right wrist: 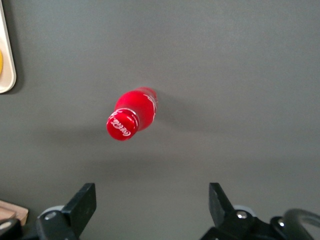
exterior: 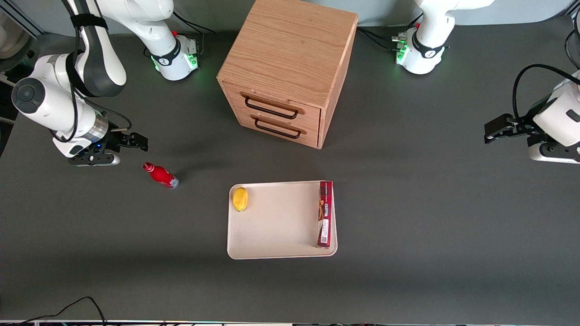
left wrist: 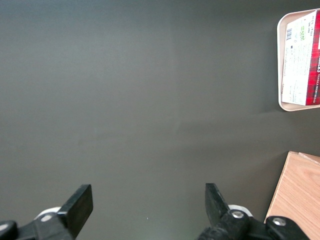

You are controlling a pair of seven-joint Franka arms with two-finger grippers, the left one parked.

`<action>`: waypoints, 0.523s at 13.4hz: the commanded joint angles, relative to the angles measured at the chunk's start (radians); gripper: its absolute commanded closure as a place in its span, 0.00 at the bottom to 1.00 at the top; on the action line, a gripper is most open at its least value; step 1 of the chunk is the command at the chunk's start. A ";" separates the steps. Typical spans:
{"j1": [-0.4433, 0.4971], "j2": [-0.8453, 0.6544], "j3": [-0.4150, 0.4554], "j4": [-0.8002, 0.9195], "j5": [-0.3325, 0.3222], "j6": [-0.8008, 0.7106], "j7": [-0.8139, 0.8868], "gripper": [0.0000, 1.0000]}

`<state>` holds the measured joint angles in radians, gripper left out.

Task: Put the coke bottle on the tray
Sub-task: 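Move the open right gripper down over the red Coca-Cola bottle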

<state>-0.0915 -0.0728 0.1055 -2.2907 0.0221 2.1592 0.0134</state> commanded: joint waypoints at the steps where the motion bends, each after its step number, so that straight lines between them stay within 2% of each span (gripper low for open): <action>1: -0.019 0.010 0.011 -0.049 0.024 0.118 -0.018 0.00; 3: -0.019 0.045 0.011 -0.044 0.024 0.181 -0.010 0.00; 5: -0.014 0.077 0.013 -0.032 0.022 0.235 0.066 0.00; 7: -0.007 0.100 0.031 -0.020 0.018 0.241 0.097 0.00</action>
<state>-0.0958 0.0020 0.1104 -2.3314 0.0242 2.3860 0.0671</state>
